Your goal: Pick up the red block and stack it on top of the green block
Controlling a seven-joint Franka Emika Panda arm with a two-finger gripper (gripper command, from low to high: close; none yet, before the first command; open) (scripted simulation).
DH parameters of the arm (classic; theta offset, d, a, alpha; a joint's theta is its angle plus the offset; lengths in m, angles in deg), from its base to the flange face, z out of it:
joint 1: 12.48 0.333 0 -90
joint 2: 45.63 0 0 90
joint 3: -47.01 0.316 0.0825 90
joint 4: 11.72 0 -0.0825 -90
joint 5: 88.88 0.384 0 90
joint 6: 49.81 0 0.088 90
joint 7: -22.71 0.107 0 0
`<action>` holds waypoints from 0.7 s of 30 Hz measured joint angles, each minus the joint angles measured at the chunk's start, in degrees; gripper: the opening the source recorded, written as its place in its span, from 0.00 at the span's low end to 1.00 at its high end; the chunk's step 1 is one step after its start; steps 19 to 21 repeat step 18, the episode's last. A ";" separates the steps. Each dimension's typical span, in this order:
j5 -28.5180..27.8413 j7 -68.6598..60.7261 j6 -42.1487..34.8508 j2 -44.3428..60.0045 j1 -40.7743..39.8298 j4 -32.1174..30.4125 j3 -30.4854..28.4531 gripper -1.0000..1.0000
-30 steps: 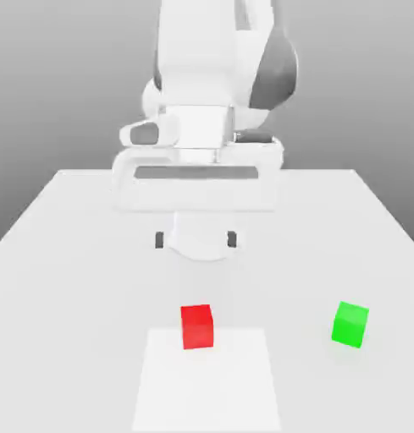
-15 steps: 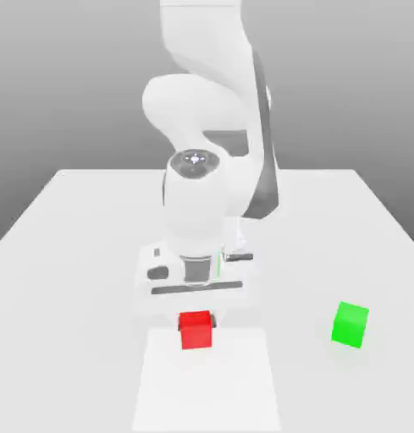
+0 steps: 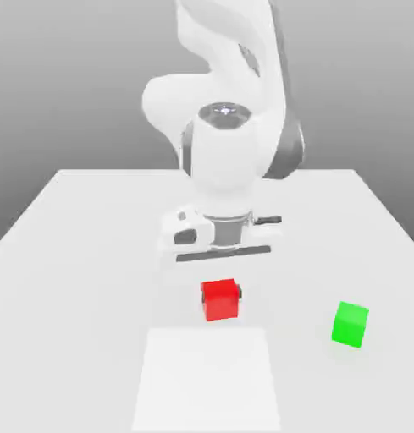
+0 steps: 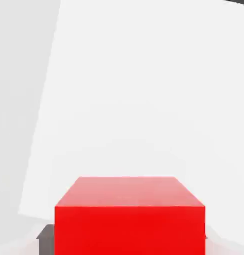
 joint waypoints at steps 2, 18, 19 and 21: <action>0.74 2.05 -1.44 0.22 3.16 1.71 3.09 0.00; -9.00 17.63 5.28 13.73 14.37 8.03 10.17 1.00; -9.00 17.63 5.28 13.73 14.37 8.03 10.17 1.00; -9.00 17.63 5.28 13.73 14.37 8.03 10.17 1.00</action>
